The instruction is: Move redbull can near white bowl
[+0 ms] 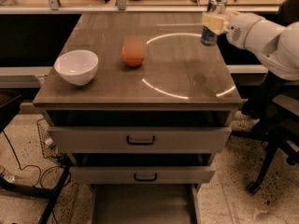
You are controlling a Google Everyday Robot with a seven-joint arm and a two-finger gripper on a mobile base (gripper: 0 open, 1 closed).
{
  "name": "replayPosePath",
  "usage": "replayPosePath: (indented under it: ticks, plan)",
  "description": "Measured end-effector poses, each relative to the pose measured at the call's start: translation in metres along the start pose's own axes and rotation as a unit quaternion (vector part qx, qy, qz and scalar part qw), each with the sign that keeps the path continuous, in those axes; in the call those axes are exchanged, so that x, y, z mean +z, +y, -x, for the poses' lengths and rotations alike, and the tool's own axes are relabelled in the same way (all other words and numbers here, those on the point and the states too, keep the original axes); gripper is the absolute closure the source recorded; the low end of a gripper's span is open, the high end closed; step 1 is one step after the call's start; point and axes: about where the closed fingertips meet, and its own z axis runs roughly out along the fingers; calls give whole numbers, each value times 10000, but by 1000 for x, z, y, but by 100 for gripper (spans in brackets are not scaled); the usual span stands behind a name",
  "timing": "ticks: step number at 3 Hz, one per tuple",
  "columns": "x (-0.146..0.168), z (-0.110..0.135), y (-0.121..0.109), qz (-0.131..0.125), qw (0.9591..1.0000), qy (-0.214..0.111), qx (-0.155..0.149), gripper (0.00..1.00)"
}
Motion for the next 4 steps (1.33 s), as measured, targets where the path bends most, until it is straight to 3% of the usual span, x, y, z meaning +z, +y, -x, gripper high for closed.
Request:
replayPosePath:
  ticks: [1,2,4]
  plan:
    - [-31,-20,3,106,9999,6,12,100]
    - [-45,-30,23,369,9991,84,-169,100]
    - [-52,-37,73,1089,9924,76,-567,100]
